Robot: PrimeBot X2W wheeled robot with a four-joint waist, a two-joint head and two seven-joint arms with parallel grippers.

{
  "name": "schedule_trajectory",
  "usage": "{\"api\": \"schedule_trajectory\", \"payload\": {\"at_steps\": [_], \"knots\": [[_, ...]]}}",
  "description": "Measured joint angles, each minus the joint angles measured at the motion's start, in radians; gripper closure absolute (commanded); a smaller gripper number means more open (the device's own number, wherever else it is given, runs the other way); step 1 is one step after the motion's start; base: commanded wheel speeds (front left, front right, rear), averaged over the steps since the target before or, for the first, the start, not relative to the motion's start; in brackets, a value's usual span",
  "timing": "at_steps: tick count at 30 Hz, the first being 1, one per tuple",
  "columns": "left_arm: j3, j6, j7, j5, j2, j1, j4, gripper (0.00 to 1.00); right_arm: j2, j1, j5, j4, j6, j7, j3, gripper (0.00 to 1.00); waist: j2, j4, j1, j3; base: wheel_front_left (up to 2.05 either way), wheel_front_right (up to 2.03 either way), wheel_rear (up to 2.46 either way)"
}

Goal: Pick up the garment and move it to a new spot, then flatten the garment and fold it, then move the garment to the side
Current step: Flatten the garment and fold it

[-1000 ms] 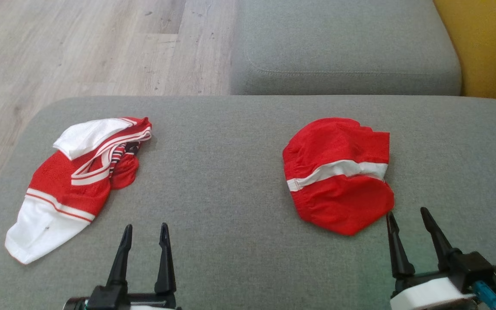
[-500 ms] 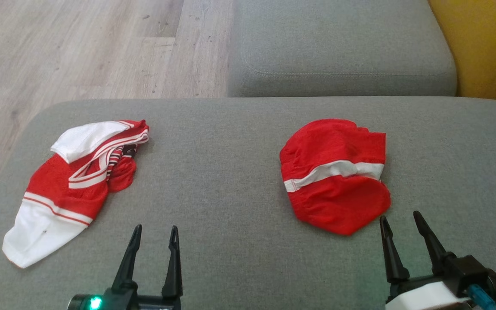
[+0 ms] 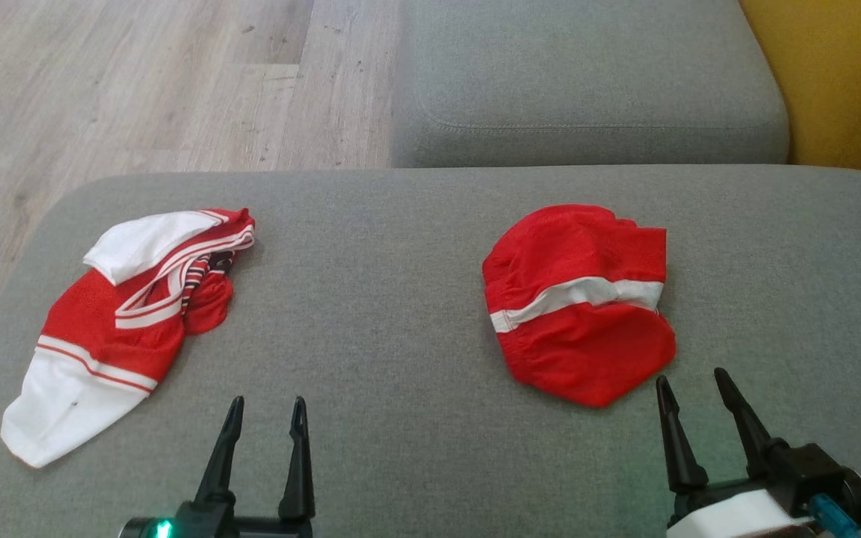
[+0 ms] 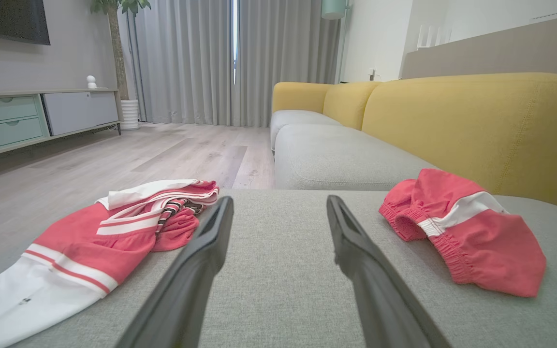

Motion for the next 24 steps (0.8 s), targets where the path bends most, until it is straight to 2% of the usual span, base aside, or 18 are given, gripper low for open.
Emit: {"api": "schedule_trajectory", "payload": {"at_steps": [7, 14, 19, 22, 24], "knots": [[-0.001, -0.004, 0.0, 0.0, 0.0, 0.0, 0.014, 0.0, 0.0, 0.0, -0.01, 0.0, 0.0, 0.0, 0.016, 0.0, 0.0, -0.011, -0.0001, 0.01, 0.0, 0.0, 0.0], [-0.021, -0.023, 0.0, -0.031, 0.0, -0.038, 0.042, 0.0, 0.0, -0.004, -0.029, -0.003, 0.0, 0.0, 0.031, 0.0, 0.0, -0.053, 0.0, 0.045, 0.0, 0.0, 0.0], [-0.087, -0.067, 0.0, -0.156, -0.001, -0.158, 0.105, 0.0, -0.004, -0.011, -0.029, -0.012, 0.0, 0.0, 0.052, 0.0, 0.0, -0.093, 0.0, 0.087, 0.0, 0.0, 0.0], [-0.154, -0.104, -0.001, -0.211, -0.002, -0.263, 0.205, 0.0, -0.014, -0.044, -0.029, -0.018, 0.0, 0.0, 0.056, 0.0, 0.0, -0.113, 0.0, 0.129, 0.0, 0.0, 0.0], [-0.193, -0.12, -0.001, -0.285, -0.006, -0.346, 0.273, 0.0, -0.022, -0.078, -0.029, -0.021, 0.0, 0.0, 0.061, 0.0, 0.0, -0.128, 0.0003, 0.159, 0.0, 0.0, 0.0]]}}
